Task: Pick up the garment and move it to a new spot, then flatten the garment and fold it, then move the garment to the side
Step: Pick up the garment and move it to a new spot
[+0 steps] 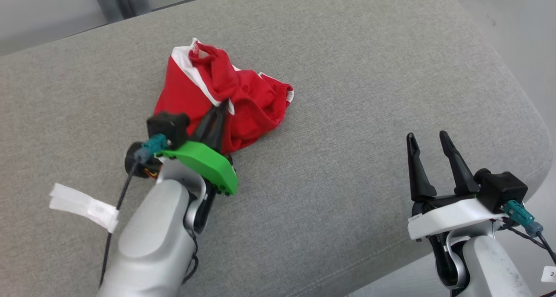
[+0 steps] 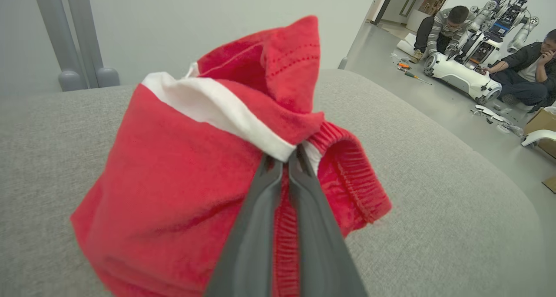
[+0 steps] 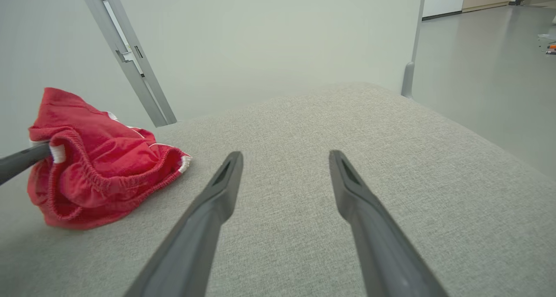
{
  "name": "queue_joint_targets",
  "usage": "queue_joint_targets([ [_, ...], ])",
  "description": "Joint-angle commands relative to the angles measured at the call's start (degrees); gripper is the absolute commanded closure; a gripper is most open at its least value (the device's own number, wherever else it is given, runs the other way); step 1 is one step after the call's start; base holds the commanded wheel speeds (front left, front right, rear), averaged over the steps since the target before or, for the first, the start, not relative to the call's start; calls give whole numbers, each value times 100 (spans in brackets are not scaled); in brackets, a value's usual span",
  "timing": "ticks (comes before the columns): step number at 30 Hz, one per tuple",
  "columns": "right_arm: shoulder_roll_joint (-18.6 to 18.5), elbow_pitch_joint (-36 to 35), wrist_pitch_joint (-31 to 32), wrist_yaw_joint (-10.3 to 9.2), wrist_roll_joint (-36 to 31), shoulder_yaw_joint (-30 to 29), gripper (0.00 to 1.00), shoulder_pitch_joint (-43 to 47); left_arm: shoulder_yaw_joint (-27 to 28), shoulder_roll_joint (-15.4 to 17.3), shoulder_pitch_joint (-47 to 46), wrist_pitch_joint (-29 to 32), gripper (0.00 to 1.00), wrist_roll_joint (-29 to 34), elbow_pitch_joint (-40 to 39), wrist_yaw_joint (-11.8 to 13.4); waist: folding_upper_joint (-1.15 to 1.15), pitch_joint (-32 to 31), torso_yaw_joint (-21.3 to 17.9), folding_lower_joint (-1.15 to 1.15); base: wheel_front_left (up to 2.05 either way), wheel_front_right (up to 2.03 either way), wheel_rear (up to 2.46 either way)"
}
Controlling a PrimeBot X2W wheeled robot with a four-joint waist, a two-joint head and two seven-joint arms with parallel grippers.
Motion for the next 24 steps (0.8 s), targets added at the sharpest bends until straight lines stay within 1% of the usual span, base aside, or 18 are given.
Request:
queue_joint_targets([
  [1, -18, 21, -18, 2, -29, 2, 0, -20, -48, -21, 63, -85, 55, -81, 79, -36, 0, -69, 65, 0, 0, 0, 0],
  [2, -27, 29, -18, 2, -32, 7, 0, -9, -99, -41, 74, -126, 0, -95, 136, -51, 0, -98, 93, 0, 0, 0, 0],
  [7, -95, 59, -18, 2, -59, 33, 0, 113, -294, -91, 25, -366, 0, -111, 191, -125, 0, -335, 293, 0, 0, 0, 0],
  [12, -204, 63, -18, 2, -65, -12, 0, 278, -203, -105, 162, -460, 0, -72, -184, -93, 0, -647, 641, 0, 0, 0, 0],
  [17, -256, 43, -18, 2, -100, -7, 0, 427, 214, -22, 497, -453, 0, 141, -917, 21, 0, -899, 1053, 0, 0, 0, 0],
  [20, -278, 39, -18, 2, -82, 19, 0, 483, 536, 104, 792, -453, 0, 352, -1386, 43, 0, -1034, 1293, 0, 0, 0, 0],
  [24, -288, 27, -18, 2, -101, 83, 0, 559, 988, 278, 1218, -446, 0, 545, -1813, 91, 0, -1180, 1527, 0, 0, 0, 0],
])
